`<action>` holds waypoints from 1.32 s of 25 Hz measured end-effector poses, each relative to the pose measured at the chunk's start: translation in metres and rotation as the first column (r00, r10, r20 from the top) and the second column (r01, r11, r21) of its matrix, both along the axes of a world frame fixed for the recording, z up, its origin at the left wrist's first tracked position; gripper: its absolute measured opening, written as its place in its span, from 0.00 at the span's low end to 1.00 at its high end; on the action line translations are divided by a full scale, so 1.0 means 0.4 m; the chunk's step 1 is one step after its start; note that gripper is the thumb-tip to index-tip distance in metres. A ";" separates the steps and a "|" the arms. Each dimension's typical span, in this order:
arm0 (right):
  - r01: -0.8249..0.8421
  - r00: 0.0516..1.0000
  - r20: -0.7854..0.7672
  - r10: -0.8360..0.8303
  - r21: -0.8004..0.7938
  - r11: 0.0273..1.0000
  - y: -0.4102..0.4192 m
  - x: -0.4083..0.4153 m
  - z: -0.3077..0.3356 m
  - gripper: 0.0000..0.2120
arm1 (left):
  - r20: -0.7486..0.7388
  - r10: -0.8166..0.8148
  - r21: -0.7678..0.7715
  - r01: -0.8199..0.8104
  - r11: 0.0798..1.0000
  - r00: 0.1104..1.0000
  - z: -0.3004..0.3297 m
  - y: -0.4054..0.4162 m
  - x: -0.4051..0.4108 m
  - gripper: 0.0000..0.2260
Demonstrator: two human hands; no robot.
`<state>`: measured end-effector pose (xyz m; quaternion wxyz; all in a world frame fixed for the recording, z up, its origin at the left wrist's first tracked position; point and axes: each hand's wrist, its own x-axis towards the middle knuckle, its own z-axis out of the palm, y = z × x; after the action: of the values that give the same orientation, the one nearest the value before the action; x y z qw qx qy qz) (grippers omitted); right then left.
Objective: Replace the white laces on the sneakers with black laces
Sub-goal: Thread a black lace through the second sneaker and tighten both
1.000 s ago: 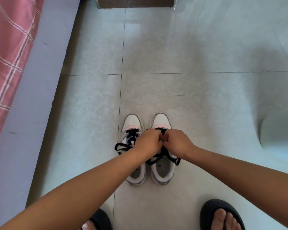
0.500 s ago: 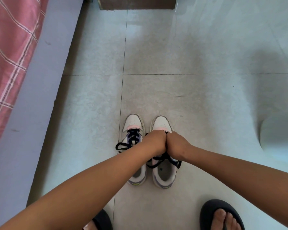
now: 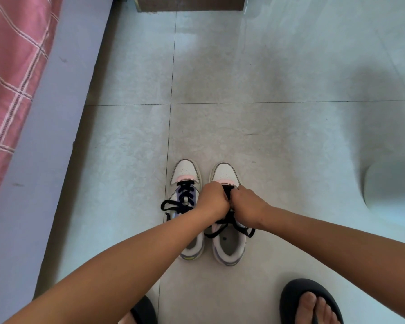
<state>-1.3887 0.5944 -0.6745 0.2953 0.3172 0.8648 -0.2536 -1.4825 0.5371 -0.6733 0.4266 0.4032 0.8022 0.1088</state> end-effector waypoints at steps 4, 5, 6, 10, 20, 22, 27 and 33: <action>0.020 0.985 -0.167 -0.042 -0.130 0.991 0.027 0.012 -0.013 0.07 | 0.066 0.122 0.130 -0.130 0.983 0.990 0.000 -0.031 0.013 0.08; 0.017 0.968 -0.246 -0.051 -0.139 0.990 0.034 0.026 -0.015 0.09 | 0.053 0.139 0.195 -0.147 0.970 0.989 0.008 -0.038 0.015 0.08; 0.014 0.940 -0.336 -0.054 -0.120 0.993 0.042 0.040 -0.016 0.08 | 0.035 0.148 0.265 -0.152 0.952 0.988 0.018 -0.044 0.014 0.07; 0.041 0.756 -0.647 0.100 0.199 0.979 0.045 0.088 0.000 0.04 | 0.067 0.137 0.471 -0.153 0.869 0.988 0.019 -0.056 0.009 0.04; 0.463 0.746 -0.309 -0.590 -0.397 0.792 0.021 0.091 -0.047 0.08 | 0.156 0.214 0.199 -0.243 0.949 0.964 -0.041 -0.050 -0.006 0.04; 0.520 0.717 -0.241 -0.654 -0.440 0.732 0.025 0.077 -0.045 0.11 | 0.100 0.180 0.192 -0.197 0.961 0.979 -0.045 -0.044 -0.008 0.02; 0.527 0.691 -0.251 -0.678 -0.466 0.710 0.028 0.081 -0.030 0.10 | 0.066 0.156 0.233 -0.167 0.958 0.986 -0.040 -0.048 -0.008 0.02; 0.279 0.839 -0.350 -0.417 -0.381 0.881 0.006 0.133 0.005 0.10 | -0.026 -0.306 0.303 0.299 0.905 0.952 -0.019 -0.104 -0.044 0.12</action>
<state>-1.3356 0.5969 -0.6726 0.0963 0.3573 0.7826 -0.5006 -1.5003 0.4957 -0.6810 0.3804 0.5821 0.6988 0.1676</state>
